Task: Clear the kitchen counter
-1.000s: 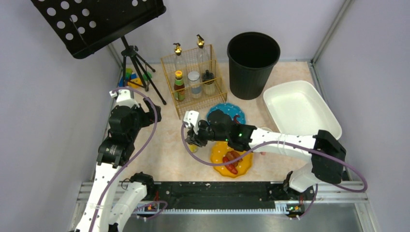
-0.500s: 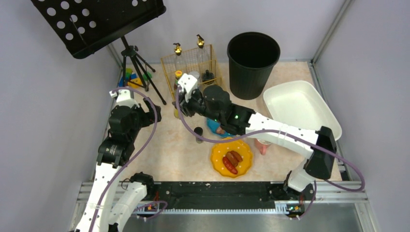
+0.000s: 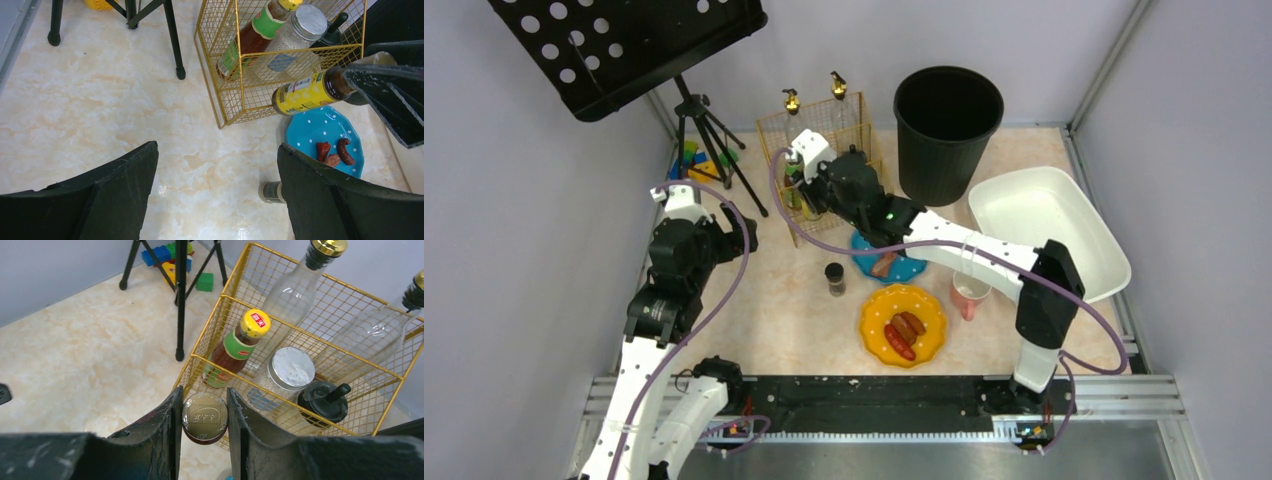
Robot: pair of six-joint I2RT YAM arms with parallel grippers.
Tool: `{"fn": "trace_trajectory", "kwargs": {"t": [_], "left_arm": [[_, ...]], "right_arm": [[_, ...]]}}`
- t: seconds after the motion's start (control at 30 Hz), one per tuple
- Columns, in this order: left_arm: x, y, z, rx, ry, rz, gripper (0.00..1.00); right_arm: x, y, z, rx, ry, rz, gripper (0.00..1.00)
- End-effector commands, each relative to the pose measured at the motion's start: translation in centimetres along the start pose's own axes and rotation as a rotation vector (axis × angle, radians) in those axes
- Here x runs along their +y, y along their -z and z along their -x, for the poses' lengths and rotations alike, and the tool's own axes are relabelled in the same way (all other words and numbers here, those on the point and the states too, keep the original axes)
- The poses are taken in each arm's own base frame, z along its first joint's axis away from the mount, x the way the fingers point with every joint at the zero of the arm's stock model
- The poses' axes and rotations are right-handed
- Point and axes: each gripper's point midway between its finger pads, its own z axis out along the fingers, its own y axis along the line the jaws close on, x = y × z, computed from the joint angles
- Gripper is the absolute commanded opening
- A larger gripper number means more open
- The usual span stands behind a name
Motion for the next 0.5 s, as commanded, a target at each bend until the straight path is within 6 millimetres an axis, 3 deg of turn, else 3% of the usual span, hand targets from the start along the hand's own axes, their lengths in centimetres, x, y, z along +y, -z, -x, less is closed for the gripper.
{"fn": "trace_trajectory", "kwargs": {"t": [0.0, 0.47], "left_arm": [[-0.4, 0.1, 1.1, -0.041, 0.006, -0.020, 0.93], [-0.4, 0.0, 1.0, -0.034, 0.007, -0.019, 0.93]], "right_arm": [[-3.5, -0.1, 6.9, -0.192, -0.045, -0.099, 0.00], [-6.0, -3.1, 4.0, -0.157, -0.105, -0.138, 0.00]]}}
